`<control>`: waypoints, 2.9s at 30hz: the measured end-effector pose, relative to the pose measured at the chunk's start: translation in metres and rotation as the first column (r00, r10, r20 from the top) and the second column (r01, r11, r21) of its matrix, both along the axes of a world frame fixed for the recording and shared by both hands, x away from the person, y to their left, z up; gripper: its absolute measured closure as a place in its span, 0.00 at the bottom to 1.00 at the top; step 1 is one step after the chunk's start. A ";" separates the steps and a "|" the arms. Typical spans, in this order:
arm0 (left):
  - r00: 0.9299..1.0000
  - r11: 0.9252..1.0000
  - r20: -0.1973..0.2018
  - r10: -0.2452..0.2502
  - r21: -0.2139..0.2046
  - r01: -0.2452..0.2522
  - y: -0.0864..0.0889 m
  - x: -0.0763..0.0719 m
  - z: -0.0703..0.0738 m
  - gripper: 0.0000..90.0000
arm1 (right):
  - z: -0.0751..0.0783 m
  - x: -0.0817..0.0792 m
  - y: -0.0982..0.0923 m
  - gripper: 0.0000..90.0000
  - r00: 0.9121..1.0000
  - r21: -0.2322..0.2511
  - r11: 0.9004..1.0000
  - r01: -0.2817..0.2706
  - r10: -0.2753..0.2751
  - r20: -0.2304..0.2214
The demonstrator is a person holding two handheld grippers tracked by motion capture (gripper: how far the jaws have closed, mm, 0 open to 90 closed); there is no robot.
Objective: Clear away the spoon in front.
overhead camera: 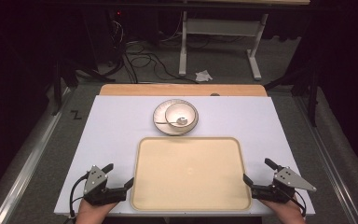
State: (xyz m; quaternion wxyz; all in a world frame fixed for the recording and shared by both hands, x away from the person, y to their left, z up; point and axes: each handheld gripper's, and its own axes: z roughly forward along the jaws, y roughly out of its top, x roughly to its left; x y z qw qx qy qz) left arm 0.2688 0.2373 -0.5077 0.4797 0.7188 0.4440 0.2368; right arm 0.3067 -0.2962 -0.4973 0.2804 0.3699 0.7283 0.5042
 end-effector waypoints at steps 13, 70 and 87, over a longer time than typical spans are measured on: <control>1.000 1.000 -0.022 -0.003 -0.029 0.002 0.002 0.002 0.000 0.11 | -0.001 0.001 0.000 0.00 1.000 -0.001 1.000 -0.004 0.004 -0.005; 0.999 0.996 -0.033 -0.029 -0.080 0.026 -0.042 0.107 0.071 0.00 | 0.003 0.001 -0.001 0.00 1.000 -0.009 1.000 -0.006 0.006 0.023; 0.998 0.997 -0.053 -0.039 -0.075 0.035 -0.060 0.145 0.088 0.00 | 0.002 0.002 -0.003 0.00 1.000 -0.007 1.000 -0.001 0.001 0.014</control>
